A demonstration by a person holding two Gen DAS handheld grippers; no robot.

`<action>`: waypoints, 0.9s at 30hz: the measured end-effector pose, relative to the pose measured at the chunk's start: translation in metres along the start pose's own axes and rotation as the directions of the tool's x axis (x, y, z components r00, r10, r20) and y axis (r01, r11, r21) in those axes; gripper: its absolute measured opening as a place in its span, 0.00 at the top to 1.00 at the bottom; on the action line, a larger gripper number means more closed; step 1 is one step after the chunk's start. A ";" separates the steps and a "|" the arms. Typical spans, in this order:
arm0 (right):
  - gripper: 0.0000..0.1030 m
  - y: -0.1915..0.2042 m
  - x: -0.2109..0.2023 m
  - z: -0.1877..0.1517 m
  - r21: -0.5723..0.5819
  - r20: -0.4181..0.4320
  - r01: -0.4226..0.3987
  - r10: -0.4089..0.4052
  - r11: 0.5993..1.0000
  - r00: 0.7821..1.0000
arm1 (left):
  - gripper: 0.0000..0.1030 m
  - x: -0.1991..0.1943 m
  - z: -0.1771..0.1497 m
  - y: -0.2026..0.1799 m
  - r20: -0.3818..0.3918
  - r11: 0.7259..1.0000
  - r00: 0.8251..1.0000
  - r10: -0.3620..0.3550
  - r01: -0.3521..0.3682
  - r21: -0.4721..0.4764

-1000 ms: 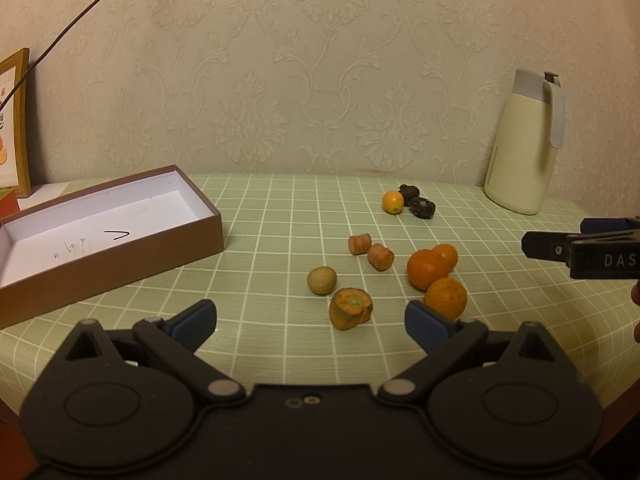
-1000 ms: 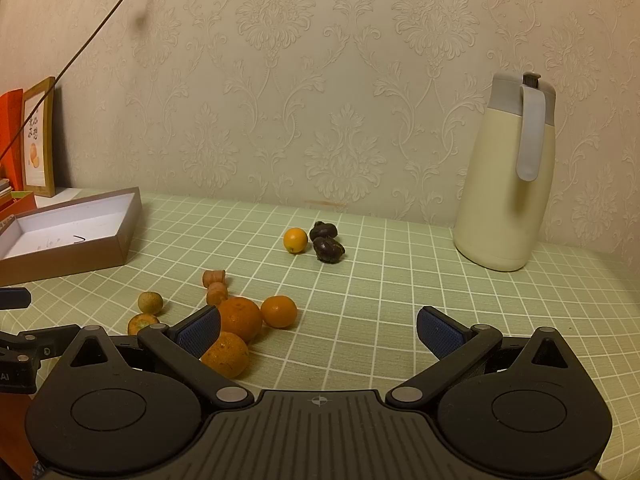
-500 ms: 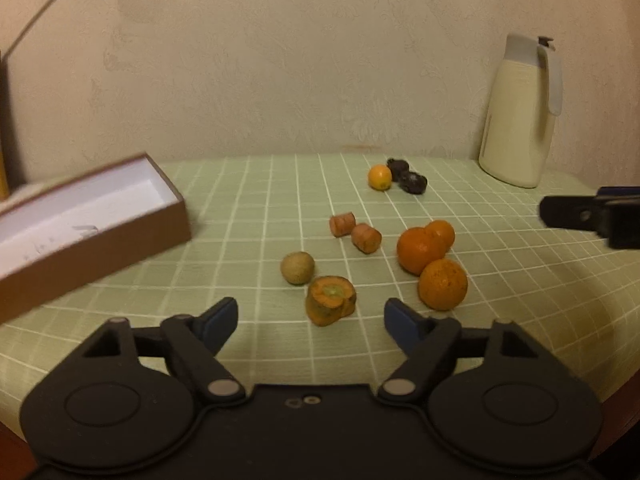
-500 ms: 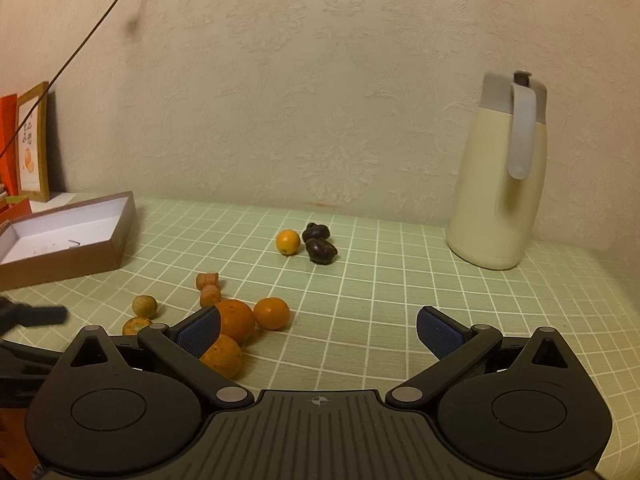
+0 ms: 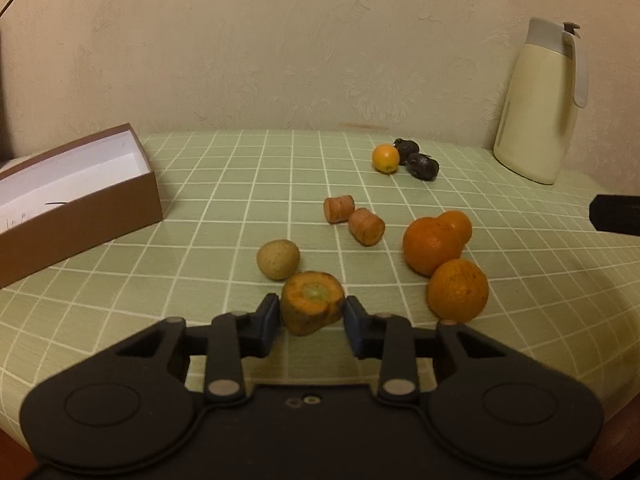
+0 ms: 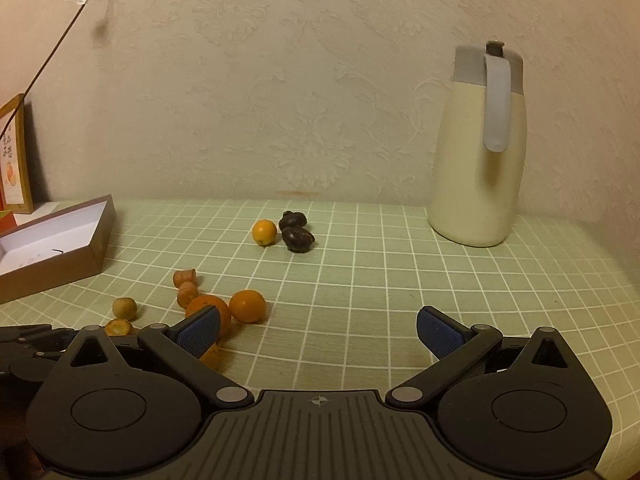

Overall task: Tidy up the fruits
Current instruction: 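Grasp the cut orange fruit half with the left tool, then carry the fruit half into the white box with left tool while right tool carries an orange there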

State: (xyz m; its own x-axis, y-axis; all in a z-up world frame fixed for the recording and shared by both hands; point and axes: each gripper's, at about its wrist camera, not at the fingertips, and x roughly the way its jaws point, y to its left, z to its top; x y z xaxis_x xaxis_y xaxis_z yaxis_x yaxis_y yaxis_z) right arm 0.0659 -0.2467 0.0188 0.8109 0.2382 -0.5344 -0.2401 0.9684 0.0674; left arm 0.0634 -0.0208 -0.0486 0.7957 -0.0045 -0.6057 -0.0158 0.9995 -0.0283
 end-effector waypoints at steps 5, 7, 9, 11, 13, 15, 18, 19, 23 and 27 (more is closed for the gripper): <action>0.00 -0.001 0.001 0.000 0.013 0.008 -0.005 0.005 1.000 1.000 | 0.76 0.000 0.001 0.002 0.007 1.000 1.000 -0.010 0.010 0.000; 0.00 -0.001 0.001 0.000 0.011 0.010 -0.006 0.006 1.000 1.000 | 0.76 -0.003 0.002 0.005 0.015 1.000 1.000 -0.009 0.009 -0.002; 0.00 0.000 0.001 0.000 0.006 0.005 -0.004 0.004 1.000 1.000 | 0.76 -0.009 0.004 0.007 0.026 1.000 1.000 -0.009 0.009 0.000; 0.00 0.002 0.003 0.001 0.005 0.002 -0.002 0.002 1.000 1.000 | 0.76 -0.015 0.007 0.011 0.039 1.000 0.999 -0.005 0.005 0.005; 0.00 0.004 0.005 0.002 0.008 0.002 -0.003 0.003 1.000 1.000 | 0.76 -0.022 0.009 0.016 0.050 1.000 0.999 -0.001 0.001 0.004; 0.00 0.006 0.007 0.004 0.020 0.004 -0.005 0.005 1.000 1.000 | 0.76 -0.030 0.012 0.023 0.063 1.000 0.998 0.004 -0.004 -0.003; 0.00 0.008 0.014 0.008 0.044 0.006 -0.001 0.001 0.999 1.000 | 0.76 -0.041 0.018 0.036 0.084 1.000 0.996 0.022 -0.021 -0.013; 0.00 0.009 0.016 0.010 0.054 0.004 0.001 -0.001 0.999 1.000 | 0.76 -0.045 0.020 0.041 0.091 0.999 0.995 0.030 -0.028 -0.016; 0.00 0.016 0.023 0.013 0.081 0.004 -0.017 0.016 0.997 1.000 | 0.76 -0.059 0.030 0.065 0.116 0.997 0.991 0.070 -0.066 -0.038; 0.00 0.034 0.028 0.012 0.050 -0.005 -0.048 0.048 0.998 0.999 | 0.76 -0.070 0.034 0.085 0.120 0.995 0.988 0.099 -0.096 -0.037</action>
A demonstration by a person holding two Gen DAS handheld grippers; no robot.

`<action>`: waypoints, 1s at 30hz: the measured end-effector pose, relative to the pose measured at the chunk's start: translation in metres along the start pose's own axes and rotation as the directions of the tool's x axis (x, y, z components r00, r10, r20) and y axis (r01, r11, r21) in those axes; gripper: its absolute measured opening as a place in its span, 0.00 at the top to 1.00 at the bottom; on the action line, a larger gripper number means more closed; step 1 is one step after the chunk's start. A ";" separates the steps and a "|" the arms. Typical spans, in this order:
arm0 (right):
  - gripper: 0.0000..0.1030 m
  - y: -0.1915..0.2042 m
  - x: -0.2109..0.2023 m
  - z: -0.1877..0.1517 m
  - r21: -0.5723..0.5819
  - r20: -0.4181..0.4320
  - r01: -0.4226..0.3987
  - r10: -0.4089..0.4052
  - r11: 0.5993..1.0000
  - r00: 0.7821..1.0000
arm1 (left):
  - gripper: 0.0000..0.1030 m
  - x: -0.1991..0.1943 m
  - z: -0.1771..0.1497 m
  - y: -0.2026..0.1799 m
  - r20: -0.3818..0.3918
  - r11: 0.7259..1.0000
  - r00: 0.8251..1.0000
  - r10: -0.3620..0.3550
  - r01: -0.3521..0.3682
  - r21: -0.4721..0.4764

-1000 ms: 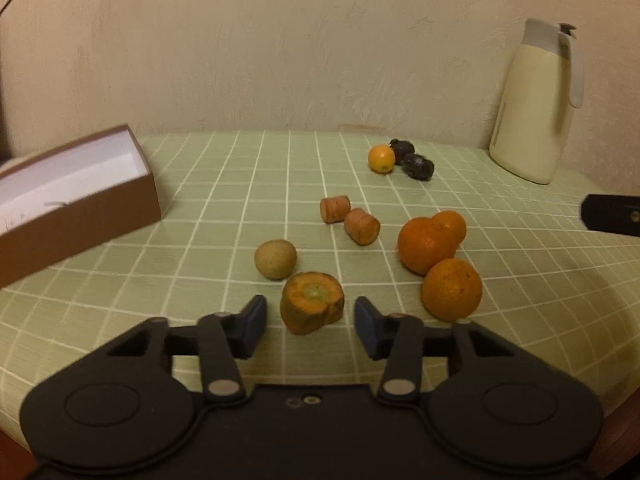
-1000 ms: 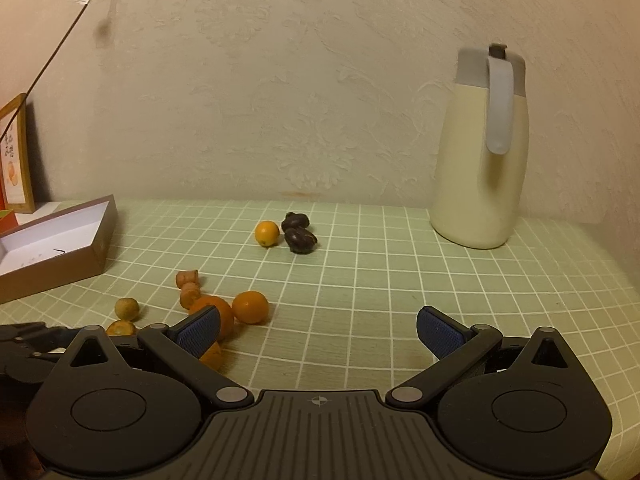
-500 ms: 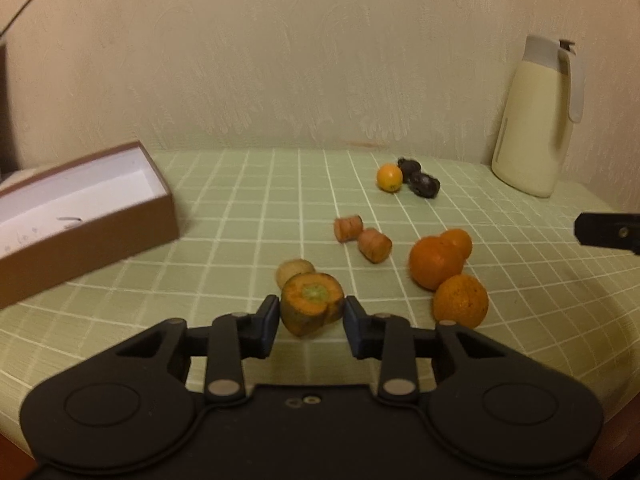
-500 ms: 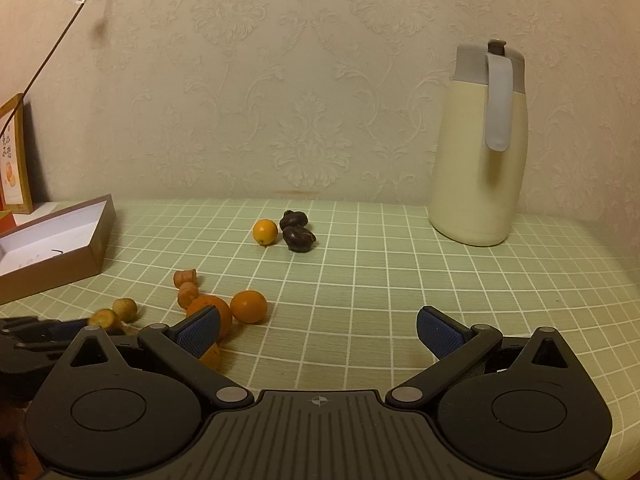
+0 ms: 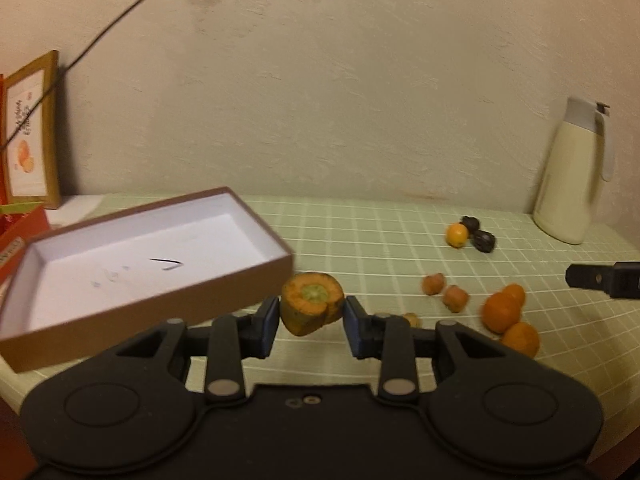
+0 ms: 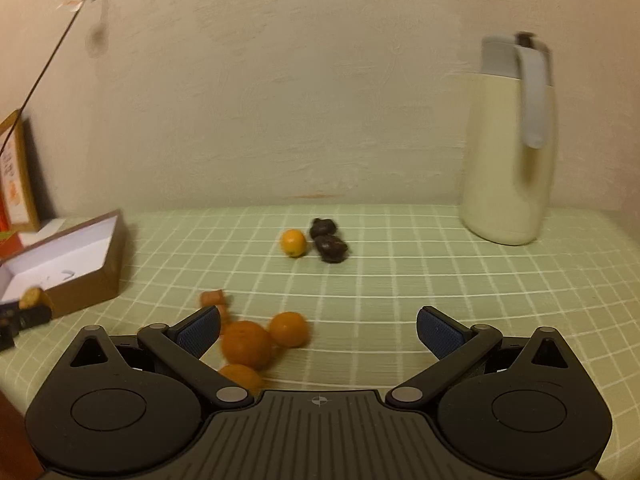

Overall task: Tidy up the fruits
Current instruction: 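Carry the fruit half into the white box with left tool while right tool carries an orange there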

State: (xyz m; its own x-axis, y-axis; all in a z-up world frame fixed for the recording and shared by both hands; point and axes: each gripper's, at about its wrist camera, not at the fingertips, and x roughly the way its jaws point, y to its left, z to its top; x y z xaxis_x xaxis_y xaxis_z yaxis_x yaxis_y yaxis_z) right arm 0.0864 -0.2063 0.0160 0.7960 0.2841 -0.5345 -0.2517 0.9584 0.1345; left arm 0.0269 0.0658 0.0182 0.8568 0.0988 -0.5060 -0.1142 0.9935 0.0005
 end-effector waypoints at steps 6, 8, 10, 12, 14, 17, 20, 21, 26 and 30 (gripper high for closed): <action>0.00 0.030 0.008 -0.012 -0.107 -0.075 -0.090 0.082 0.990 0.994 | 0.76 -0.010 -0.005 0.012 -0.002 1.000 1.000 0.011 -0.011 -0.004; 0.00 0.039 0.016 -0.016 -0.127 -0.120 -0.113 0.098 0.985 0.988 | 0.76 -0.012 -0.006 0.014 -0.002 1.000 1.000 0.010 -0.010 -0.005; 0.00 0.049 0.022 -0.022 -0.158 -0.146 -0.118 0.095 0.980 0.985 | 0.76 -0.014 -0.007 0.015 0.000 1.000 1.000 0.013 -0.013 -0.002; 0.15 0.053 0.028 -0.026 -0.168 -0.171 -0.112 0.083 0.979 0.982 | 0.76 -0.013 -0.008 0.017 -0.001 1.000 1.000 0.014 -0.014 -0.007; 0.59 0.052 0.035 -0.028 -0.150 -0.211 -0.119 0.085 0.982 0.974 | 0.76 -0.014 -0.009 0.020 0.001 1.000 1.000 0.017 -0.017 -0.010; 0.59 0.049 0.041 -0.028 -0.134 -0.231 -0.100 0.067 0.986 0.971 | 0.76 -0.016 -0.010 0.024 0.003 1.000 1.000 0.023 -0.023 -0.018; 0.60 0.048 0.046 -0.029 -0.133 -0.252 -0.082 0.046 0.988 0.967 | 0.76 -0.017 -0.010 0.028 0.005 0.999 1.000 0.026 -0.026 -0.028; 0.60 0.047 0.049 -0.030 -0.129 -0.268 -0.079 0.042 0.989 0.962 | 0.76 -0.017 -0.011 0.029 0.004 0.999 1.000 0.027 -0.027 -0.031; 0.63 0.050 0.049 -0.030 -0.131 -0.257 -0.078 0.042 0.988 0.966 | 0.76 -0.019 -0.011 0.032 0.009 0.999 1.000 0.028 -0.028 -0.039; 0.64 0.052 0.040 -0.023 -0.121 -0.214 -0.098 0.070 0.988 0.974 | 0.76 -0.022 -0.012 0.038 0.014 0.998 0.999 0.042 -0.041 -0.051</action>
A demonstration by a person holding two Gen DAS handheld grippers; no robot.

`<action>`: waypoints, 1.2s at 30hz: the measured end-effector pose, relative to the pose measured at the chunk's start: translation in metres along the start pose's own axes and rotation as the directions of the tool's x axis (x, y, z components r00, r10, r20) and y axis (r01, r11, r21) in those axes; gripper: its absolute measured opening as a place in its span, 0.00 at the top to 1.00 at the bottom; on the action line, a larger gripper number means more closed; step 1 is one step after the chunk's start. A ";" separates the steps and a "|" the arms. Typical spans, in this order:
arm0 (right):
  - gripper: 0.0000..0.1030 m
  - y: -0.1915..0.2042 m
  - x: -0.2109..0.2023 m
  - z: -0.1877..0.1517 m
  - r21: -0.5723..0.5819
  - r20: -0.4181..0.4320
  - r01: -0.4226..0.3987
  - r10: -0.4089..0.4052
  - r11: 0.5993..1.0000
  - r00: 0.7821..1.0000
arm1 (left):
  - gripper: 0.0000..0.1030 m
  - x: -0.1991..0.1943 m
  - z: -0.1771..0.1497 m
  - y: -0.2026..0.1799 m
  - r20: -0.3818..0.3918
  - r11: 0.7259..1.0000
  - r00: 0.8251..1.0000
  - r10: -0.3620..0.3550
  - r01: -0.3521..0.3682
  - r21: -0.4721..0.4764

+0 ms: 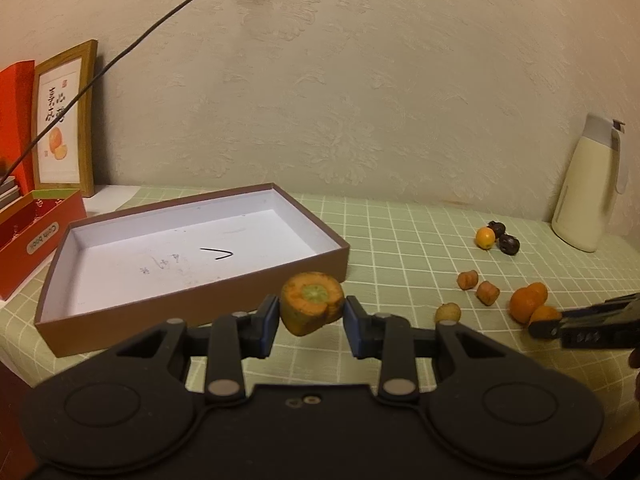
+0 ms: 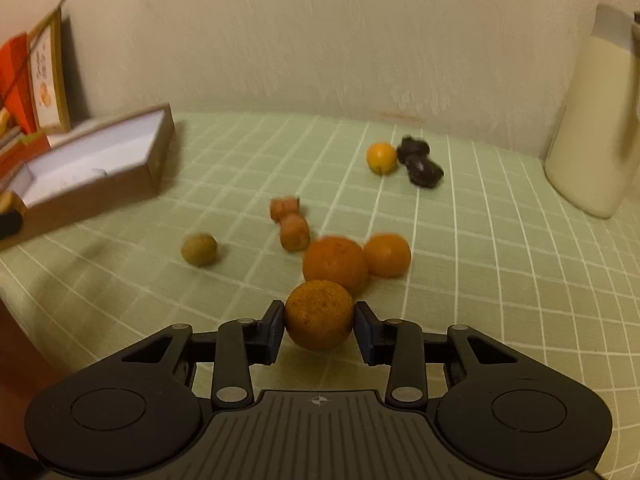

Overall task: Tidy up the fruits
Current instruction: 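Carry the fruit half into the white box with left tool while right tool carries an orange there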

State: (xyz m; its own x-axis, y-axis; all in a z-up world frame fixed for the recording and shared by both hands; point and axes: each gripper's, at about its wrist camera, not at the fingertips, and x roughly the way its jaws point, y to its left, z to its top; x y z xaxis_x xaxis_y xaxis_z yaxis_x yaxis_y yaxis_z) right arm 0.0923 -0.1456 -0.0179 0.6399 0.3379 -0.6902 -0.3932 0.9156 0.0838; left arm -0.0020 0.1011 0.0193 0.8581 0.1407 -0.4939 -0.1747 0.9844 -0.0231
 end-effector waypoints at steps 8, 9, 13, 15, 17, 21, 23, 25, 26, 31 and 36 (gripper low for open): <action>0.64 0.042 -0.016 0.033 -0.039 0.120 -0.148 0.151 0.988 0.981 | 0.76 -0.012 0.009 0.043 0.043 0.990 0.991 0.130 -0.127 -0.055; 0.64 0.049 -0.015 0.039 -0.048 0.130 -0.170 0.175 0.984 0.976 | 0.76 -0.013 0.012 0.051 0.047 0.986 0.987 0.154 -0.151 -0.070; 0.64 0.087 -0.002 0.066 -0.110 0.153 -0.229 0.245 0.967 0.957 | 0.76 -0.015 0.019 0.080 0.051 0.965 0.970 0.240 -0.232 -0.120; 0.64 0.105 0.008 0.080 -0.133 0.165 -0.258 0.278 0.957 0.946 | 0.76 -0.015 0.022 0.092 0.050 0.954 0.960 0.276 -0.267 -0.134; 0.64 0.121 0.021 0.091 -0.148 0.168 -0.280 0.303 0.949 0.938 | 0.76 -0.014 0.024 0.102 0.047 0.944 0.950 0.307 -0.298 -0.145; 0.64 0.147 0.048 0.105 -0.155 0.163 -0.315 0.339 0.936 0.927 | 0.76 -0.006 0.028 0.120 0.027 0.925 0.938 0.346 -0.336 -0.174; 0.64 0.159 0.059 0.109 -0.169 0.156 -0.319 0.345 0.932 0.926 | 0.76 -0.003 0.029 0.126 0.020 0.921 0.935 0.354 -0.344 -0.184; 0.63 0.166 0.065 0.110 -0.175 0.152 -0.328 0.355 0.928 0.922 | 0.76 0.002 0.030 0.129 0.011 0.918 0.935 0.356 -0.347 -0.190; 0.63 0.170 0.070 0.111 -0.178 0.149 -0.329 0.356 0.927 0.923 | 0.76 0.006 0.030 0.130 0.002 0.918 0.935 0.355 -0.348 -0.192; 0.63 0.178 0.086 0.115 -0.177 0.131 -0.348 0.372 0.921 0.919 | 0.75 0.018 0.029 0.133 -0.030 0.914 0.932 0.361 -0.361 -0.186; 0.63 0.182 0.099 0.116 -0.169 0.111 -0.360 0.380 0.918 0.918 | 0.75 0.024 0.027 0.138 -0.055 0.907 0.928 0.369 -0.372 -0.196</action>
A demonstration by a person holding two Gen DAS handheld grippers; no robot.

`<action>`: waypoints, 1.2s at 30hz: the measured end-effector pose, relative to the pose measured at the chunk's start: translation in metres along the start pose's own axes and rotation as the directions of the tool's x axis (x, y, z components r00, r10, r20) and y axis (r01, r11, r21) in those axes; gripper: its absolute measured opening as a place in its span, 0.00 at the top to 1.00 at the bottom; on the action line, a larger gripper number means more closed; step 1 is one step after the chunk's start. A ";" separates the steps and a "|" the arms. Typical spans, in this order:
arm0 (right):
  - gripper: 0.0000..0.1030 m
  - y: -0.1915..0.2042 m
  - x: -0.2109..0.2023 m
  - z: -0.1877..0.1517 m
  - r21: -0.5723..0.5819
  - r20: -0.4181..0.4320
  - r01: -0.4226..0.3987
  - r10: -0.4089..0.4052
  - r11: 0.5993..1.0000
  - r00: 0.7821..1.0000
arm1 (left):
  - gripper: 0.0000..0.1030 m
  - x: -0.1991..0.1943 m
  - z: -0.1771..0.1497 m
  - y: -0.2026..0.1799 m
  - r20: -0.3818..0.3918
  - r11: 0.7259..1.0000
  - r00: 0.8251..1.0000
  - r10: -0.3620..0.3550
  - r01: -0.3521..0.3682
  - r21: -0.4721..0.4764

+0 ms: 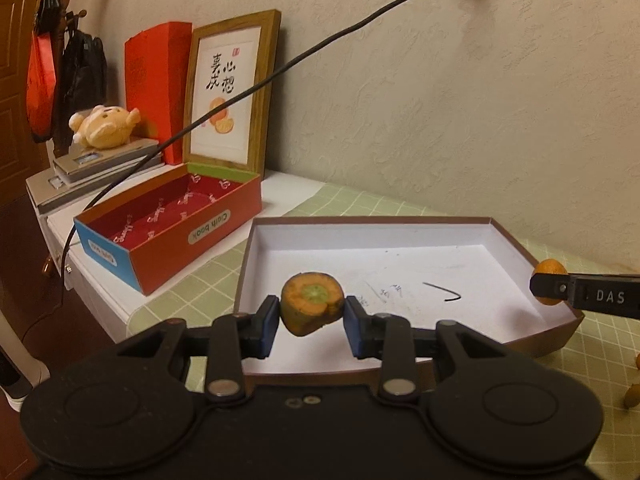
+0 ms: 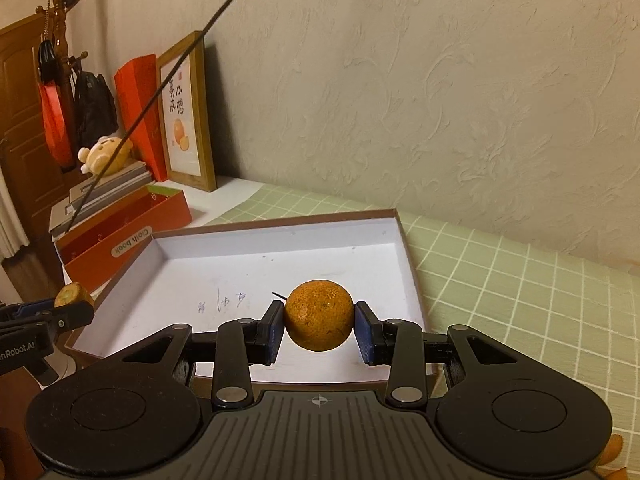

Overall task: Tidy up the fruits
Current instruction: 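Carry the fruit half into the white box with left tool while right tool carries an orange there, then release the fruit half and orange into the box, withdraw both tools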

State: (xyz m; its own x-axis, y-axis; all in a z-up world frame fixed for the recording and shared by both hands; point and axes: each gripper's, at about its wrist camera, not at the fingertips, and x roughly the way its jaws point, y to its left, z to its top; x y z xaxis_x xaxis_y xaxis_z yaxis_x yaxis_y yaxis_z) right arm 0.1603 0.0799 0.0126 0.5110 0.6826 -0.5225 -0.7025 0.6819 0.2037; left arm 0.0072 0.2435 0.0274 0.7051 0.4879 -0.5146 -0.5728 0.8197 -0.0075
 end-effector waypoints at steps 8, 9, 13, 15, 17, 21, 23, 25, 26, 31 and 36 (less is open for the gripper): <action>0.63 0.005 0.003 -0.001 -0.009 -0.001 -0.015 0.015 1.000 1.000 | 0.72 0.002 -0.003 0.003 -0.006 1.000 1.000 0.001 -0.001 -0.013; 0.63 0.006 0.003 -0.001 -0.017 -0.004 -0.010 0.010 1.000 1.000 | 0.53 0.003 -0.003 0.004 -0.002 1.000 1.000 -0.001 0.001 -0.020; 0.01 0.011 0.007 -0.007 -0.064 0.031 0.076 -0.074 0.995 0.997 | 0.06 -0.003 -0.002 0.001 0.072 0.999 0.996 0.051 -0.050 -0.007; 0.01 0.009 0.009 -0.007 -0.057 0.022 0.029 -0.028 0.998 0.999 | 0.06 -0.002 -0.002 0.003 0.074 0.999 0.996 0.044 -0.042 -0.018; 0.01 0.009 0.007 -0.006 -0.059 0.046 0.036 -0.033 0.998 0.998 | 0.06 0.000 -0.001 0.005 0.067 0.999 0.997 0.041 -0.040 -0.018; 0.01 0.006 0.007 -0.007 -0.051 0.051 0.043 -0.040 0.998 0.998 | 0.06 -0.002 -0.001 0.008 0.075 0.999 0.996 0.046 -0.045 -0.020; 0.01 0.005 0.008 -0.007 -0.046 0.043 0.042 -0.040 0.998 0.998 | 0.06 -0.003 -0.001 0.008 0.073 0.999 0.996 0.048 -0.047 -0.017; 0.01 0.005 0.008 -0.007 -0.044 0.043 0.040 -0.039 0.998 0.998 | 0.06 -0.004 -0.002 0.008 0.072 0.999 0.996 0.051 -0.050 -0.015; 0.01 0.005 0.005 -0.006 -0.046 0.045 0.038 -0.036 0.998 0.998 | 0.06 -0.004 -0.002 0.007 0.071 0.999 0.996 0.048 -0.048 -0.014; 0.01 0.007 0.000 -0.006 -0.053 0.051 0.033 -0.030 0.998 0.998 | 0.06 -0.007 -0.001 0.007 0.071 0.999 0.996 0.051 -0.050 -0.014; 0.00 0.007 -0.014 -0.005 -0.069 0.134 0.109 -0.099 0.992 0.986 | 0.06 -0.010 0.001 0.007 0.072 0.997 0.995 0.069 -0.066 -0.038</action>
State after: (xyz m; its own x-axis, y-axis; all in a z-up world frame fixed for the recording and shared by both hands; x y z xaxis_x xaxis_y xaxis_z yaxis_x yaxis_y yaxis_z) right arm 0.1454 0.0739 0.0170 0.6396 0.6410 -0.4243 -0.6753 0.7322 0.0882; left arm -0.0039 0.2448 0.0333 0.6919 0.5636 -0.4512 -0.6339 0.7734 -0.0061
